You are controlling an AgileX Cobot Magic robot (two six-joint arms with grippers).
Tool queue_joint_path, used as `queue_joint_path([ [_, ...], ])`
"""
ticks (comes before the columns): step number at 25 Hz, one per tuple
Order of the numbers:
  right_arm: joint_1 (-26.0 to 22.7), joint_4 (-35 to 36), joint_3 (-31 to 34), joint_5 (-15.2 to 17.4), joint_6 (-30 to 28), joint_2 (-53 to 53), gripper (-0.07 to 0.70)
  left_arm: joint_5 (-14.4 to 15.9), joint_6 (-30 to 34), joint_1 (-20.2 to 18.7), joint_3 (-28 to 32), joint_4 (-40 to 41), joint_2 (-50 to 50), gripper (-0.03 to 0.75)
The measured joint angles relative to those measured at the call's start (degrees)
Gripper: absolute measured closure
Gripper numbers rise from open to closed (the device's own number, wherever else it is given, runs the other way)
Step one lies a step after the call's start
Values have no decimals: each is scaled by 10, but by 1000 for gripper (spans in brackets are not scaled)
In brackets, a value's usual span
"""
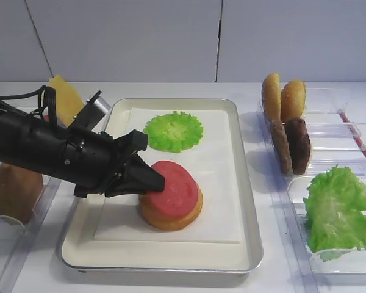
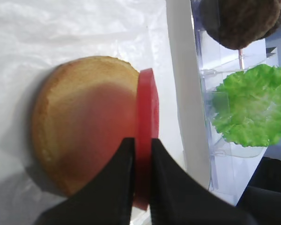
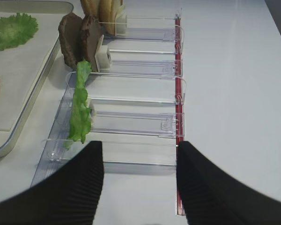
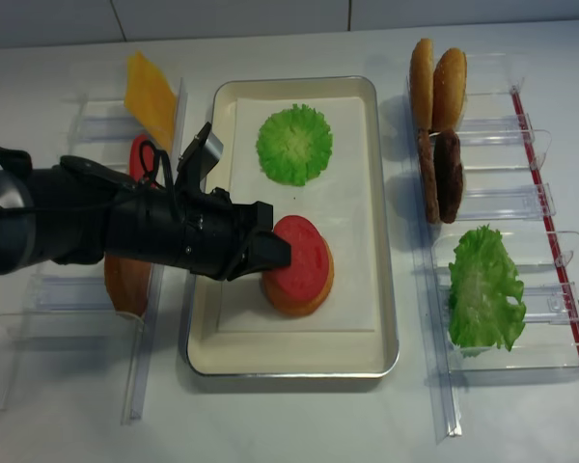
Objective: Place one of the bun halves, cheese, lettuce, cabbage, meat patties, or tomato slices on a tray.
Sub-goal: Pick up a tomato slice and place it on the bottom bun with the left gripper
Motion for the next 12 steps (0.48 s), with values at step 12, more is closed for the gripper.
queue_joint_path([
  [12, 0, 0, 0, 0, 0, 0, 251, -9, -8, 0, 0, 9, 0, 685],
])
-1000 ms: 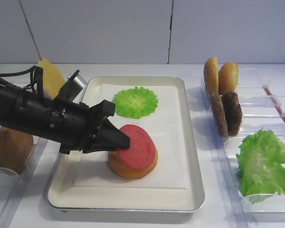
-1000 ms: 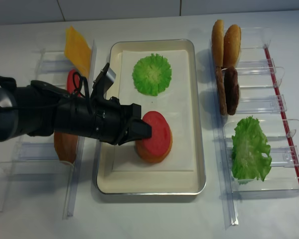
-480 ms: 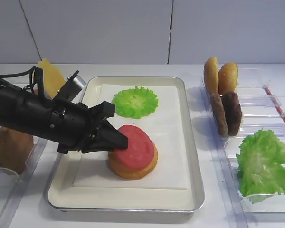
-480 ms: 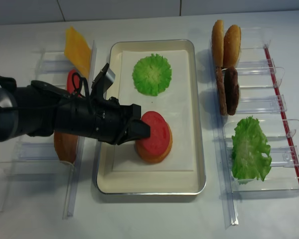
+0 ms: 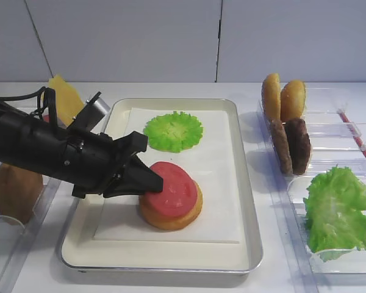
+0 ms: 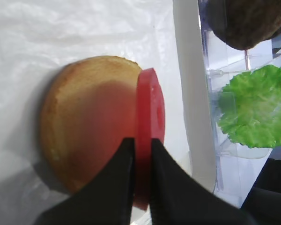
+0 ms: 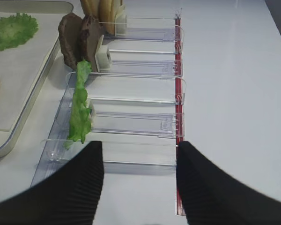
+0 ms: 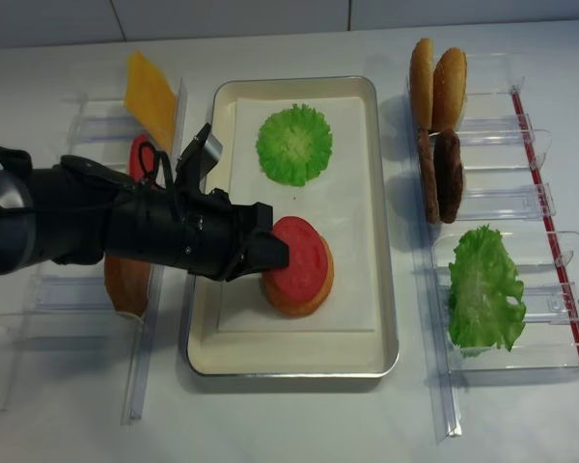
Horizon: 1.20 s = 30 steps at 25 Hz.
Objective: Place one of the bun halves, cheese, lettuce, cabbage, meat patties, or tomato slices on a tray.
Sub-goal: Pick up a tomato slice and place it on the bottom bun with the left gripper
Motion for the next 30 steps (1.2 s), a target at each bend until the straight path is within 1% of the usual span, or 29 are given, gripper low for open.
queue_joint_path([
  [10, 0, 0, 0, 0, 0, 0, 251, -5, -1, 0, 0, 5, 0, 685],
  [17, 0, 0, 0, 0, 0, 0, 251, -12, -23, 0, -1, 19, 11, 685],
  [21, 0, 0, 0, 0, 0, 0, 251, 0, -26, 0, -5, 14, 27, 685],
  [30, 0, 0, 0, 0, 0, 0, 251, 1, -31, 0, -5, 9, 31, 677],
])
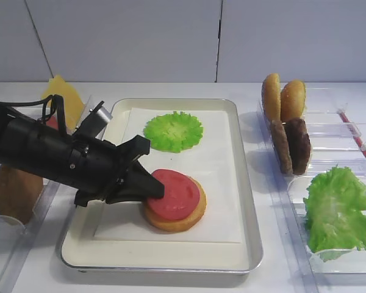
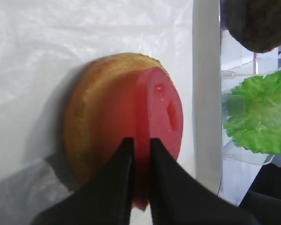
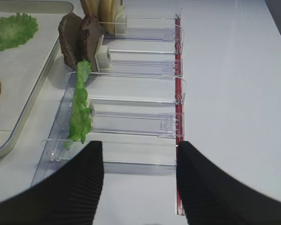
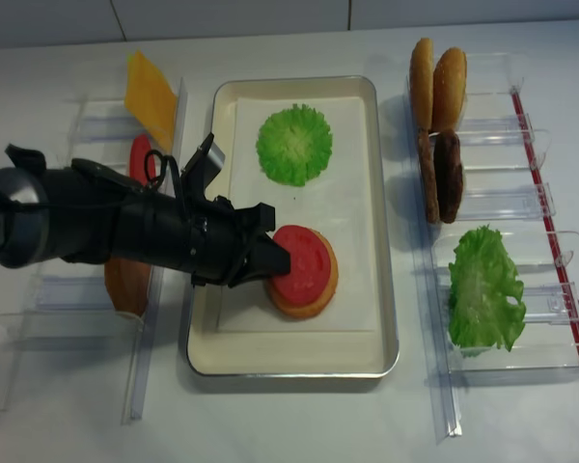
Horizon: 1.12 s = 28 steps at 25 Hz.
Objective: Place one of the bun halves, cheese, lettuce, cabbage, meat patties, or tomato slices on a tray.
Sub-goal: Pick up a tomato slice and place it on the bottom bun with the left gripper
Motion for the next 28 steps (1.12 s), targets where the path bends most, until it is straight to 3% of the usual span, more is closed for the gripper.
queue_joint_path([
  [13, 0, 0, 0, 0, -1, 0, 251, 6, -15, -4, 0, 13, 1, 473],
  [28, 0, 0, 0, 0, -1, 0, 251, 10, -43, -4, -2, 27, 1, 464],
])
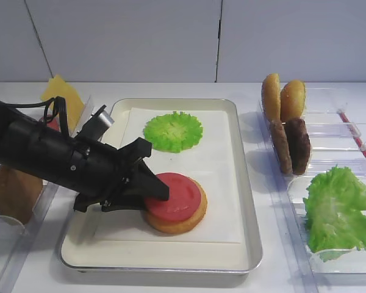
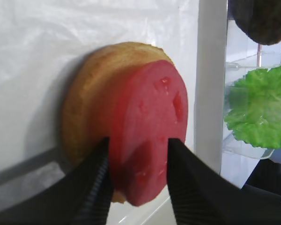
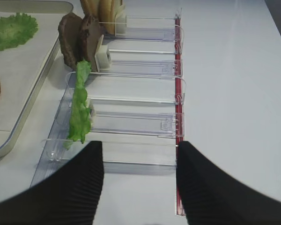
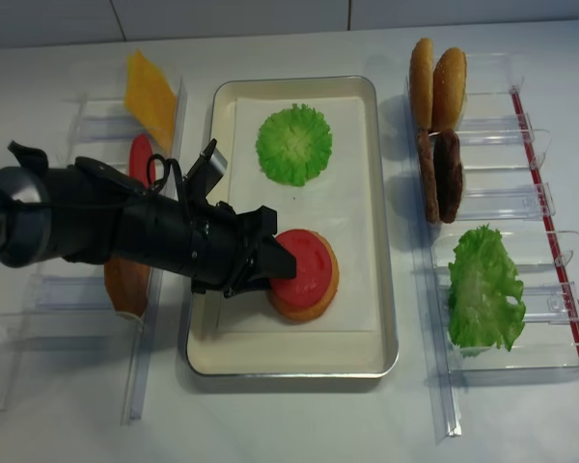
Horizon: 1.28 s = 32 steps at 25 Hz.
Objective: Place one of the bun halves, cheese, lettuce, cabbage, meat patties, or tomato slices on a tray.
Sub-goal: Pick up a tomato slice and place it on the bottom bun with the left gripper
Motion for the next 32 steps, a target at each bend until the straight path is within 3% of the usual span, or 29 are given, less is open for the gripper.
queue_joint_path([
  [16, 0, 0, 0, 0, 0, 0, 251, 7, -17, 0, -4, 6, 0, 450],
  [32, 0, 0, 0, 0, 0, 0, 251, 36, -84, 0, -36, 87, 1, 447],
])
